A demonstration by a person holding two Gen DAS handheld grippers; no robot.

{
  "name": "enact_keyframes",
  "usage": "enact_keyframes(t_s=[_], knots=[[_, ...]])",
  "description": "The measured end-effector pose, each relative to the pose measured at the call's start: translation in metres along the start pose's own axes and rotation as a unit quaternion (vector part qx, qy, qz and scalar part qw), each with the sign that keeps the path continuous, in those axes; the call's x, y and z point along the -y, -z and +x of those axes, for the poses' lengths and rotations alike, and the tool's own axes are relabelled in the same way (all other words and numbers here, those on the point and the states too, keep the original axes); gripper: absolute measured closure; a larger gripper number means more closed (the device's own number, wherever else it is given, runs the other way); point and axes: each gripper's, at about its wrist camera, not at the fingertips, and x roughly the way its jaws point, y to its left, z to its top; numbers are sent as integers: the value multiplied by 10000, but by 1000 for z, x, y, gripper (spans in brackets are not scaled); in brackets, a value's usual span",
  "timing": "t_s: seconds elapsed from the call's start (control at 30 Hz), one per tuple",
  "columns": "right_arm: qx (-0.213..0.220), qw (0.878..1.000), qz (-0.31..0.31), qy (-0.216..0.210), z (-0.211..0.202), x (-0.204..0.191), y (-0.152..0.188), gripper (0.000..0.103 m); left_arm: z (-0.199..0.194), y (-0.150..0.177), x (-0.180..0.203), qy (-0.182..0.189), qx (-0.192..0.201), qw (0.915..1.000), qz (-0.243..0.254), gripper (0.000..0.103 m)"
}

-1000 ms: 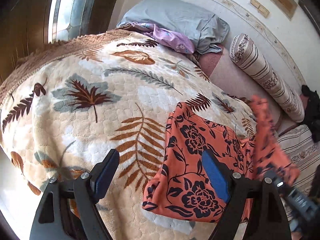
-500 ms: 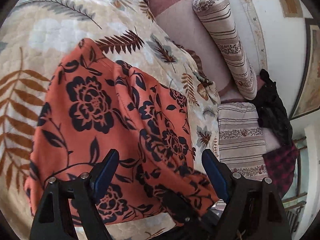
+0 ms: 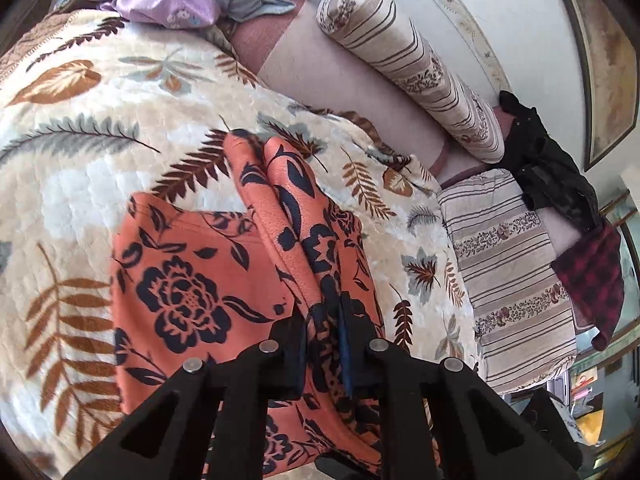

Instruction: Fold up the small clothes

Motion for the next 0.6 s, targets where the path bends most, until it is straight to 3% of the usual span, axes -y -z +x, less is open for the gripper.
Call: enact_keyframes(t_s=[0.07,0.17,0.23,0.5,0.6], knots=[[-151,9996,-227,30,19,-16,3,87,4,-3,-28,-126,-108,9998,-122,89],[-739,9968,-299,-64,65,-26,21,85,34,4,-83,-641,-521,9947,-608,89],[-940,9951,-273,-124,80,-29,33,85,39,13,-107,-518,-597,9933,-847,89],[-613,9972,-100,-419,57,-32,26,87,-1,6,-59,-354,9,9994,-30,90],[-635,9967,-200,-473,55,-38,33,87,-10,16,-68,-534,156,9984,-38,89]])
